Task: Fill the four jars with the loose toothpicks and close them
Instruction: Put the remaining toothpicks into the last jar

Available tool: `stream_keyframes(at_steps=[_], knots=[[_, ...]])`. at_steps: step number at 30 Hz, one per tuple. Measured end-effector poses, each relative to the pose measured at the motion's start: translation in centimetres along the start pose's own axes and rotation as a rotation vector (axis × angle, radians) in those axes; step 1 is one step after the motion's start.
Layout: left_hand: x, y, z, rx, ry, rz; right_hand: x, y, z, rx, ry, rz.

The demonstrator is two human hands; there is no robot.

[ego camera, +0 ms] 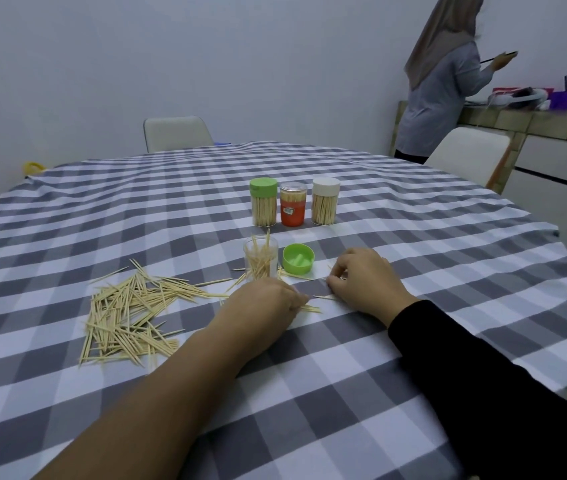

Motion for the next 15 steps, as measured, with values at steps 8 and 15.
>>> stream_keyframes(at_steps=[8, 15], knots=[[-1.1, -0.9, -0.5, 0.073, 0.009, 0.171, 0.9, -0.1, -2.4, 0.334, -0.031, -0.025], [-1.6, -0.4, -0.6, 0.057, 0.049, 0.280, 2.9, -0.3, -3.0, 0.097, 0.125, -0.328]])
Point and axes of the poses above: each hand's wrist, its own z-axis towards the middle knuckle, its own y-axis out of the back of the hand, x = y × z, the point moved 7 cm from there along z, towards the middle knuckle, and after that the axes turned 4 degrees about -y, right-handed, at the moved point
